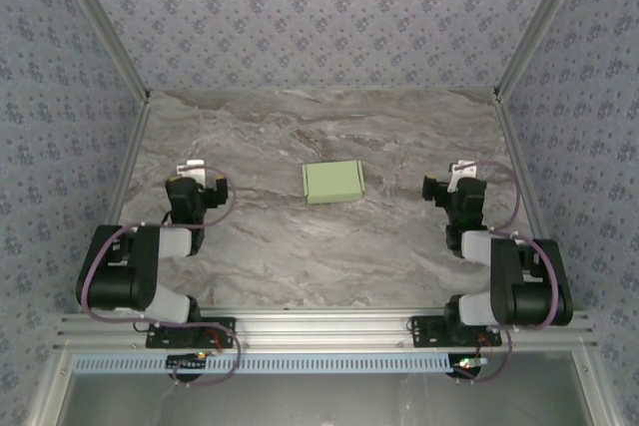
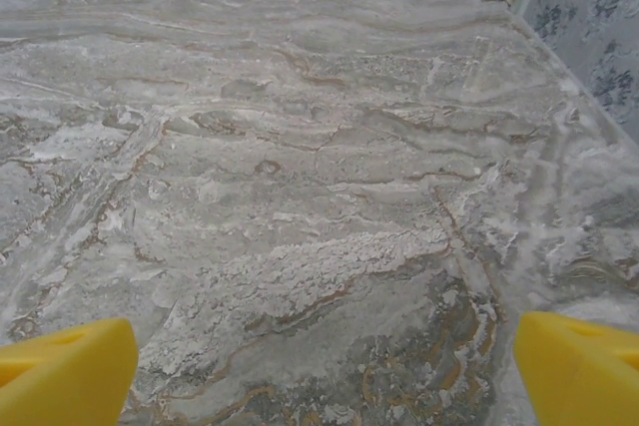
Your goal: Fold the paper box
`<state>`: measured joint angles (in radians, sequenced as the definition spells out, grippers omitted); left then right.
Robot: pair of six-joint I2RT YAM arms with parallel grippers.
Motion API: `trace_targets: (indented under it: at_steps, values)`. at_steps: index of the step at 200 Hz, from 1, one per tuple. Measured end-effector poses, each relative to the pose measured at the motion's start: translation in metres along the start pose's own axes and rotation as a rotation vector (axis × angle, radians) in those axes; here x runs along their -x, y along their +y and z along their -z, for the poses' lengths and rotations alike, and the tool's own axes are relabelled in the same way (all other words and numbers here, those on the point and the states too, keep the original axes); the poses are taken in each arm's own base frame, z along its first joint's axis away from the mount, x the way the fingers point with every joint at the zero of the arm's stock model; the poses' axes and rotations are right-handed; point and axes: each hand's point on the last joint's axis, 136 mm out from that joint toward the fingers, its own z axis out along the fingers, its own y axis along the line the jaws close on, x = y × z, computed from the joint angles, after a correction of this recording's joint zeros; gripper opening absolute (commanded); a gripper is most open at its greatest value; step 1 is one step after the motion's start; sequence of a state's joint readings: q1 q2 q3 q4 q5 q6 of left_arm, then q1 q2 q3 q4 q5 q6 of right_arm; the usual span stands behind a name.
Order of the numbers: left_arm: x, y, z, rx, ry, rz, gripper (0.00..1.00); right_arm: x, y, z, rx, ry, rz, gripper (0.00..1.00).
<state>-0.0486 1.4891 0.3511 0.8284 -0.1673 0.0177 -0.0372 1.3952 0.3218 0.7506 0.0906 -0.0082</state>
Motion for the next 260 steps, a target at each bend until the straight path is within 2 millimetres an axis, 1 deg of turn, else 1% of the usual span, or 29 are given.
trace_targets:
  at_steps: [15,36,44,67,80,260]
  values:
    - [-0.007,0.003,-0.008,-0.010,0.031,0.013,0.99,-0.012,0.003,-0.007,0.022,0.021,0.000,0.99]
    - [-0.007,0.008,-0.011,-0.011,0.035,0.034,0.99,-0.026,0.010,-0.013,0.052,0.063,0.004,0.99]
    - [-0.006,0.008,-0.011,-0.013,0.034,0.038,0.99,-0.025,0.011,-0.015,0.059,0.068,0.004,0.99]
    - [-0.005,0.006,-0.011,-0.026,0.032,0.043,0.99,-0.009,0.014,-0.019,0.075,0.033,0.001,0.99]
    - [-0.004,0.005,-0.011,-0.029,0.031,0.046,0.99,-0.006,0.014,-0.020,0.078,0.027,0.001,0.99]
    - [-0.003,0.005,-0.011,-0.031,0.030,0.047,0.99,-0.006,0.016,-0.020,0.084,0.028,0.010,0.99]
